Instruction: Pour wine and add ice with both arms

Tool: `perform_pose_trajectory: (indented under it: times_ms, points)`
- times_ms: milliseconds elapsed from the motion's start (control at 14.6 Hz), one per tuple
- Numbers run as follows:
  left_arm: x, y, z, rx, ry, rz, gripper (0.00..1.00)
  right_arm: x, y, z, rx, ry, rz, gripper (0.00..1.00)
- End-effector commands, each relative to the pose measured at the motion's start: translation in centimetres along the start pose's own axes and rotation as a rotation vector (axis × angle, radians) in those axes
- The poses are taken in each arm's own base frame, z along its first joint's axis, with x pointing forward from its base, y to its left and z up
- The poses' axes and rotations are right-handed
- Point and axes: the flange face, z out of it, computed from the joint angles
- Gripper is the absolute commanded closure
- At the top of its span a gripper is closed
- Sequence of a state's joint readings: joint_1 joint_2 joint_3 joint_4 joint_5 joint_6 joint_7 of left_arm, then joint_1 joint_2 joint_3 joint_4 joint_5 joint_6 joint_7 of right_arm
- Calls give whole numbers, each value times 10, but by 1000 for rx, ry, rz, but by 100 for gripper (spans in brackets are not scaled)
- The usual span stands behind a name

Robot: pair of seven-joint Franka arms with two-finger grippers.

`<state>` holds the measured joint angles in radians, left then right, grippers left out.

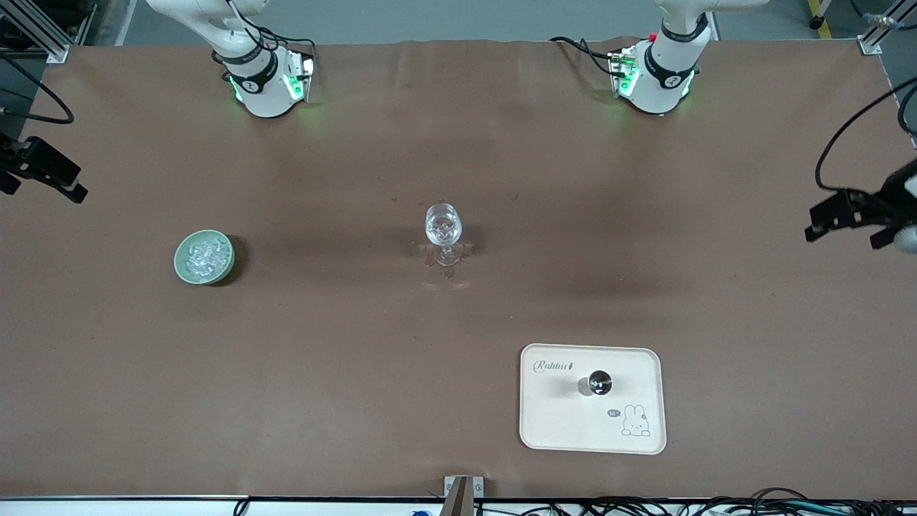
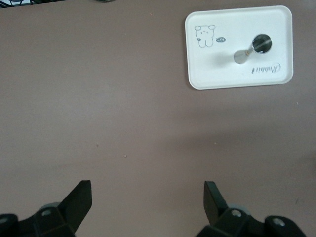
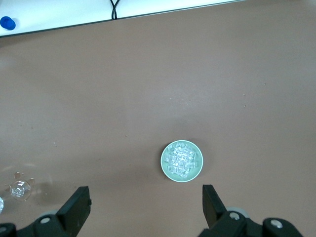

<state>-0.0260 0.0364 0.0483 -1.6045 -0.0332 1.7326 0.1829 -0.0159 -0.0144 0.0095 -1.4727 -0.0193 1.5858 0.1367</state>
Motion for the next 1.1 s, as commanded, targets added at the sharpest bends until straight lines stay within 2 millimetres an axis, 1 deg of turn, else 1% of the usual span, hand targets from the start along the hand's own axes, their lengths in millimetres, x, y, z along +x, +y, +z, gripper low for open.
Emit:
perform_pose_trajectory:
  times_ms: [0, 137, 205, 274, 411, 479, 548, 616, 753, 959, 1027]
  points:
    - [-24, 29, -8, 25, 6, 33, 0, 0, 3, -5, 6, -1, -16, 0]
    - [-24, 51, -9, 36, 4, -6, 0, 0, 4, -4, 6, -4, -14, 0]
    - [-27, 55, -9, 44, 4, -11, 0, 0, 5, -4, 5, -4, -11, 0]
    - [-28, 57, -12, 45, 10, -11, 0, 1, 7, -4, 5, -4, -8, 0]
    - [-26, 59, -11, 35, 9, -29, 0, -1, 5, -3, 5, -18, -3, 0]
    - [-25, 60, -12, 30, 10, -46, 0, -2, 5, -2, 5, -21, 27, 0]
    - [-22, 61, -12, 28, 13, -49, 0, -2, 4, -3, 5, -20, 45, 0]
    - [-15, 61, -13, 27, 16, -48, 0, -1, 5, -3, 5, -18, 46, 0]
    - [-5, 63, -11, 22, 0, -48, 0, -2, 4, -2, 6, -23, 41, 0]
    - [-5, 66, -9, 12, -13, -105, 0, -3, 4, -2, 4, -27, 39, 0]
    - [-9, 67, -6, 9, -47, -121, 0, -3, 4, -2, 5, -29, 38, 0]
